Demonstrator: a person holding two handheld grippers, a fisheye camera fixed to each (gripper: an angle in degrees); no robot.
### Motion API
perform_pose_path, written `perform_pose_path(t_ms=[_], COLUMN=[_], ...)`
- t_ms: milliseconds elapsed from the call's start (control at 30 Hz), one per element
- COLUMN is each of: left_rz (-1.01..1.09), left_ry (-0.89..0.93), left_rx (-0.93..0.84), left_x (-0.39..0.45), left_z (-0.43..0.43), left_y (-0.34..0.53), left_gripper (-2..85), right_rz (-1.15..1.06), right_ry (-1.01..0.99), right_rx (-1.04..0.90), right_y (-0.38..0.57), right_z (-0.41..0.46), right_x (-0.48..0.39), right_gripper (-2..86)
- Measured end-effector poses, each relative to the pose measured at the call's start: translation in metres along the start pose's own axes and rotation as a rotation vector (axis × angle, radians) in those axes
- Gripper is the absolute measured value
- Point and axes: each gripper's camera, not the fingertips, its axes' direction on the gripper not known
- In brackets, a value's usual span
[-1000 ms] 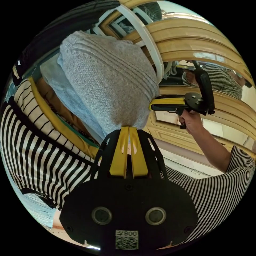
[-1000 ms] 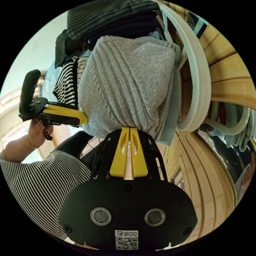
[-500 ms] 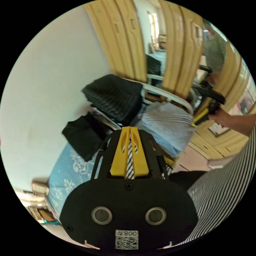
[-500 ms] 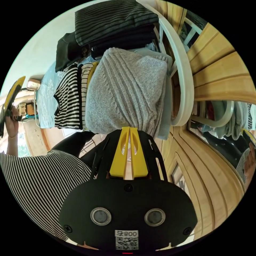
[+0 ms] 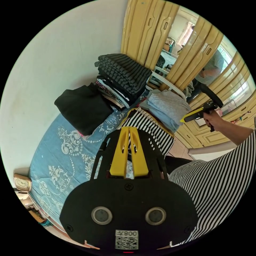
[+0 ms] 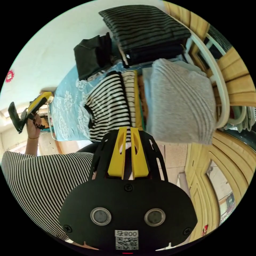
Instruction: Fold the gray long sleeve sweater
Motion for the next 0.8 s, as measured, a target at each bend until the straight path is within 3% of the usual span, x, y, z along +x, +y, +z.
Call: perform_pose_path(t_ms=[167,367,800], left_rz=[-0.068,-0.169,-0.299], left_ry=[0.088,0.124,0.210], left_rx=[-0.064,-0.098,-0.272], left_x=[-0.097,-0.182,-0.289], left_z=[0.008,0.028,0.090], left_y=[0.058,0.095,0.147], left_gripper=[0.3,0.3,0.2], right_rz=[-0.084,-0.151,-0.078], right_ry=[-0.163,-0.141,-0.186], right_rx=[0.055,0.103,0.178], right_y=[-0.067,-0.164,-0.291], right_z=[-0.004,-0.030,-0.042], right_x=[-0.081,-0.137,-0.126], right_gripper=[6.7,7.0,8.2])
